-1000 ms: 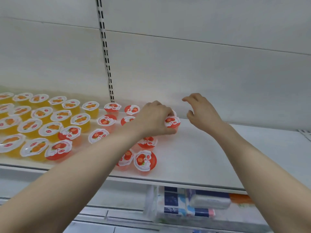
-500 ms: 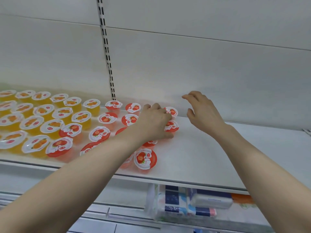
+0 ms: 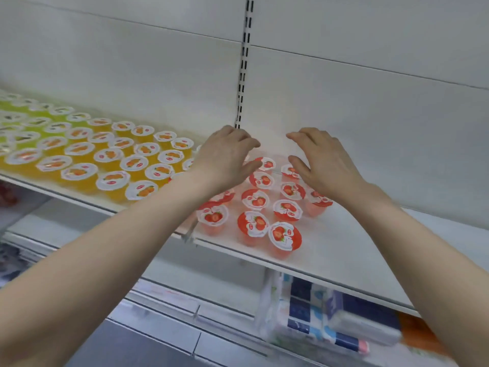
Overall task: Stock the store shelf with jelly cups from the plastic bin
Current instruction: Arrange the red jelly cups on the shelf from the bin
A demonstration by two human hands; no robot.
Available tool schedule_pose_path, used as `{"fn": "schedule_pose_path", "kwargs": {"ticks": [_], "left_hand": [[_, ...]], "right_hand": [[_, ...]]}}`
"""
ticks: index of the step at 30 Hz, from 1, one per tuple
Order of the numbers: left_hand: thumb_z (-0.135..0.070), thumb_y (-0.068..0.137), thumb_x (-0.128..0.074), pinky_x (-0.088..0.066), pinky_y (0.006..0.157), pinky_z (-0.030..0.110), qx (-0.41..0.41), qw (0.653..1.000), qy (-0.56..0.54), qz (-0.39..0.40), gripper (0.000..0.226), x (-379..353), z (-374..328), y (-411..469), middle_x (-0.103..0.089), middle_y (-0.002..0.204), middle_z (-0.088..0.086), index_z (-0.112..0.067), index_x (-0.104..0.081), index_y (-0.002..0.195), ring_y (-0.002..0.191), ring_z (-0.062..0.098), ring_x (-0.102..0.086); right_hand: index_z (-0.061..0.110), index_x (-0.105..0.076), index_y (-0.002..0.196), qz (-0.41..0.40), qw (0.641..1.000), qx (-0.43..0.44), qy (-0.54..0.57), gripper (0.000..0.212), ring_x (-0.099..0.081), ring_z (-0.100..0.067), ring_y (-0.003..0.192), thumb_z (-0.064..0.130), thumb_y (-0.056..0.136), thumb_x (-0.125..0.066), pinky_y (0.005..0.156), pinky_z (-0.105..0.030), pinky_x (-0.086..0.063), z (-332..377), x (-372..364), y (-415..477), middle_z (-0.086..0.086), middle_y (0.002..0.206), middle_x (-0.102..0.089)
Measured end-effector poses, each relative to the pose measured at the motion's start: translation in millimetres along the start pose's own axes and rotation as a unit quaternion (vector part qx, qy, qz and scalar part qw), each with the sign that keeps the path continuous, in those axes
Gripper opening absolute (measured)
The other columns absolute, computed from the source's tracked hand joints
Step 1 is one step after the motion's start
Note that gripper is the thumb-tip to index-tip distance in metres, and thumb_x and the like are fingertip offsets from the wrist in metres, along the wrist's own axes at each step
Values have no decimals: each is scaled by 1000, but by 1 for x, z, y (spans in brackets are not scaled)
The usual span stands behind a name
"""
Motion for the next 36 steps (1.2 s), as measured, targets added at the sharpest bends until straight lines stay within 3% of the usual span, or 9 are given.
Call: {"fn": "schedule_pose_path", "kwargs": {"ticks": [11,19,26,30,33,36], "left_hand": [[-48,88,-51,-46,91,43,95,990,91,-44,49,98,178,-147,-64,113,10,-14,-63,120,105,35,-56],[-51,85,-42,-48,89,44,174,975,140,-11,55,168,318,-284,-65,108,10,-12,-64,117,99,34,-59],[-48,83,-46,-49,87,44,275,945,177,24,53,216,400,-409,-66,106,12,-10,-65,115,97,35,-59],[-51,86,-39,-48,91,46,352,918,179,36,57,233,433,-472,-65,114,10,-13,-63,120,106,34,-58],[-41,88,-58,-48,90,48,411,893,182,26,44,240,467,-522,-64,116,10,-14,-63,122,106,35,-56],[-37,87,-65,-46,92,43,448,872,196,17,42,246,501,-564,-65,117,9,-14,-63,122,107,35,-57]], "right_hand": [[11,-56,132,-23,988,140,60,53,-57,-37,110,42,90,-43,89,-46,-45,220,-10,97,-14,125,-58],[13,-56,133,-32,966,228,120,54,-56,-35,115,45,91,-42,93,-48,-47,423,-46,159,-13,127,-58],[11,-56,131,-19,933,311,180,53,-57,-37,109,42,89,-46,88,-47,-47,585,-77,186,-14,123,-59],[13,-55,130,-18,908,360,214,50,-57,-35,107,41,90,-44,87,-46,-47,662,-93,200,-11,121,-58],[14,-55,131,1,885,404,231,50,-56,-33,109,41,91,-43,88,-43,-44,724,-110,215,-10,122,-58],[14,-55,131,17,862,442,248,50,-55,-32,112,42,92,-43,88,-43,-44,782,-133,234,-8,123,-58]]}}
Point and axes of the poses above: each hand's wrist, its own y-axis towards the middle knuckle, its own x-axis out of the back of the hand, z = x × y, the point moved 1 cm from there along y, towards the middle knuckle
